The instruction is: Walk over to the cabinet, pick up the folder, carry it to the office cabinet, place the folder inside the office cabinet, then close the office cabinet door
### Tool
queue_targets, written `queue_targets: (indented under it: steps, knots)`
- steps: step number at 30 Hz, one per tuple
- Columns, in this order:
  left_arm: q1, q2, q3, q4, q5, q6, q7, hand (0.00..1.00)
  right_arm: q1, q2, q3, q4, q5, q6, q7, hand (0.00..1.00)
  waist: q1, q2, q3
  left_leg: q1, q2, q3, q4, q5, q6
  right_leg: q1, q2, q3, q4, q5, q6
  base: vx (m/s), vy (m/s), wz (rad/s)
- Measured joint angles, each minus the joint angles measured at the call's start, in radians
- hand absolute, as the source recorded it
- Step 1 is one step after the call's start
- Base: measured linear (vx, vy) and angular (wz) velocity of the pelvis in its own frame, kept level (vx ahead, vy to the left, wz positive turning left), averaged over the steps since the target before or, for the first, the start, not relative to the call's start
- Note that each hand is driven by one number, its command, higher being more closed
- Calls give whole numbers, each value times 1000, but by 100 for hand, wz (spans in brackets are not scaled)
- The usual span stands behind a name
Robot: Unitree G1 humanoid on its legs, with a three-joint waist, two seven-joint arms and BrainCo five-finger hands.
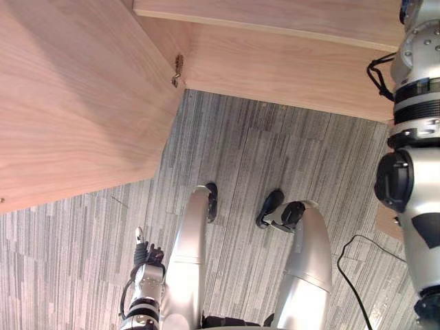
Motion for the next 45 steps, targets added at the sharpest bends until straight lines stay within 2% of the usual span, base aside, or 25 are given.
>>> queue_targets:
  steps: [5,10,12,19,23,28,32,34,39,42,45]
  knots:
    - [1,6,25,-10,1,-2,-3,0,-20,-41,161,65,-192,145,85,0,1,0,0,7,16,-8,-40,19,-8,18,19,-25,-50,26,-25,31,15,-5]
    - [1,11,40,-15,3,-1,-22,0,-20,-41,283,134,-283,232,139,0,0,1,-1,72,17,-10,-150,63,-17,80,36,-44,-151,58,-23,46,29,2]
    - [1,17,42,-26,3,-1,-26,0,-20,-41,288,165,-318,264,158,0,4,2,-1,104,24,-9,-212,88,-17,115,50,-59,-217,91,-42,54,50,-4]
    - [-4,24,43,-40,5,-1,-38,0,37,-1,278,209,-337,270,159,0,-1,4,-6,285,31,7,-478,190,-19,290,94,-90,-475,192,-41,65,47,-3]
    - [-4,31,49,-41,9,-2,-46,0,109,44,273,243,-337,271,159,0,-4,8,-32,409,17,7,-673,273,-27,396,105,-116,-623,242,-38,66,-3,14]
    - [0,33,82,-55,32,-2,-75,0,167,92,271,273,-337,271,169,0,-1,7,-51,565,23,7,-916,377,-41,529,145,-147,-812,313,-36,105,-13,4]
    - [1,33,83,-53,38,-2,-83,0,182,115,255,295,-345,273,179,0,0,6,-69,638,27,16,-1064,446,-46,572,168,-153,-906,353,-33,81,-5,-2]
    - [1,37,83,-33,40,-2,-92,0,211,125,182,309,-399,285,190,0,1,5,-93,670,29,15,-1167,504,-53,579,175,-168,-945,368,-34,60,-37,11]
    - [0,37,95,6,48,-2,-108,0,249,140,112,366,-485,308,201,0,5,6,-109,709,34,4,-1229,534,-58,606,183,-187,-968,371,-34,53,-71,9]
    - [-1,44,104,13,49,-4,-117,0,251,155,107,374,-516,310,211,0,10,6,-116,717,45,12,-1238,538,-59,625,204,-185,-1015,398,-36,21,-56,-10]
    - [-3,45,106,15,50,-4,-121,0,268,160,106,384,-628,320,231,0,16,7,-128,716,50,19,-1265,556,-61,626,215,-184,-1052,421,-38,13,-52,-9]
